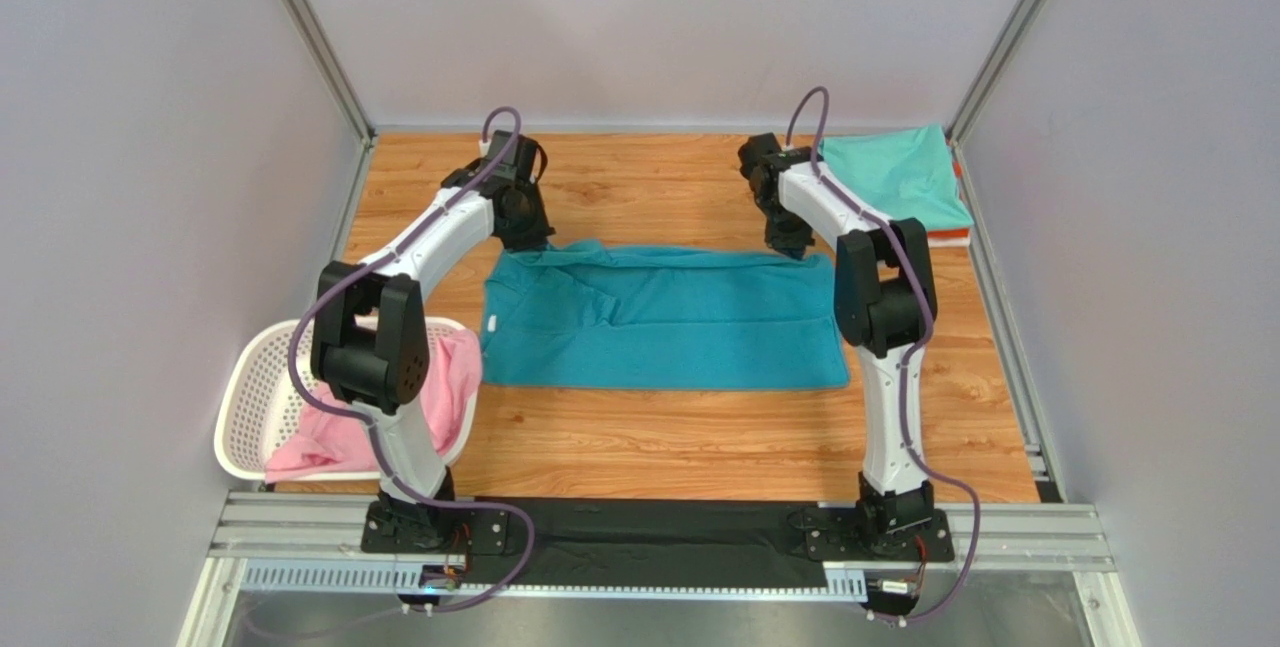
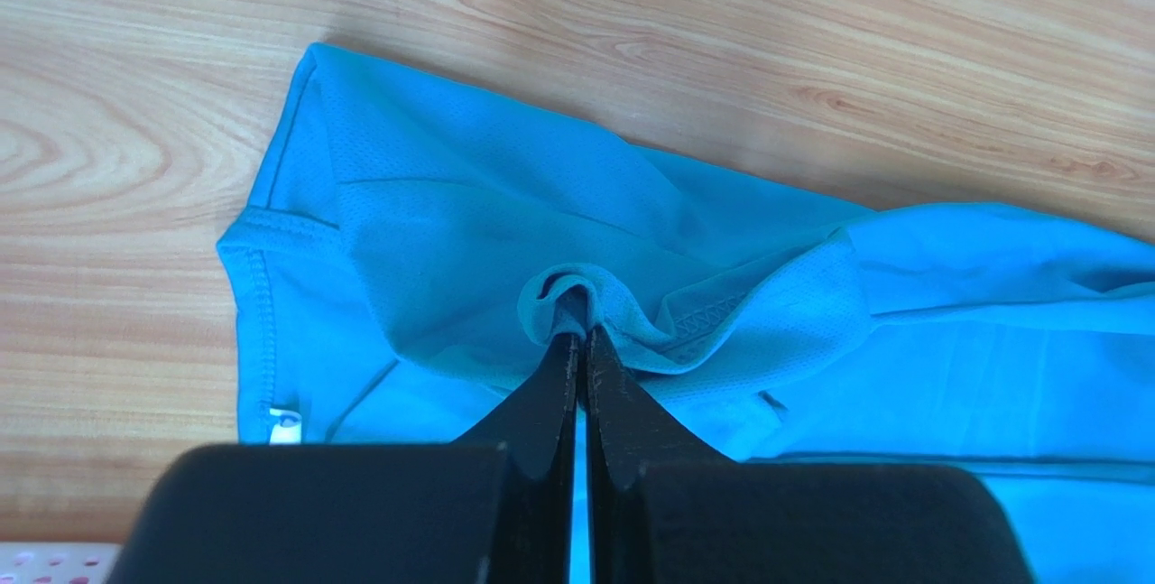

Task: Fold and stack the t-shirts
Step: Fold the tshirt

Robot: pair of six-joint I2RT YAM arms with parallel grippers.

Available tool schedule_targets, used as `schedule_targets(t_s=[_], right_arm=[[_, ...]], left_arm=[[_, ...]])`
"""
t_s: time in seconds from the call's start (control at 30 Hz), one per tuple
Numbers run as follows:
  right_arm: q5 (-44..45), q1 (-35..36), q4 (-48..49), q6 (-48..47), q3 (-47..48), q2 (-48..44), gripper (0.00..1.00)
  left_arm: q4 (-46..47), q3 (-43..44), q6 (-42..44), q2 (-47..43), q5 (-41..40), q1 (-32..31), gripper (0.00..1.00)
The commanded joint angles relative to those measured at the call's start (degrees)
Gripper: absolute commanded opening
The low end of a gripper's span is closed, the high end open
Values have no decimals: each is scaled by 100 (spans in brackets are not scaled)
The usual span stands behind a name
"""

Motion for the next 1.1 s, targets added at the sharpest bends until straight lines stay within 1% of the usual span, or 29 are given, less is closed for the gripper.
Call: schedule_targets(t_s=[0.0,0.33,0.67,1.07], right_arm=[[182,137,619,-127,-319,-801,0],[392,243,813,-48,-952,-1303,0],[498,278,1033,58,-1778,-1953,0],[568,278,1129,-100,-1919,-2024,0]], left_arm=[[92,-106,-67,-402,-58,6,0],[127,-352,-93,-640,-76,6,0],[109,-1002,-225,-1202,-67,-3,0],[22,-1741,-383,-1782,-120,-231,0]])
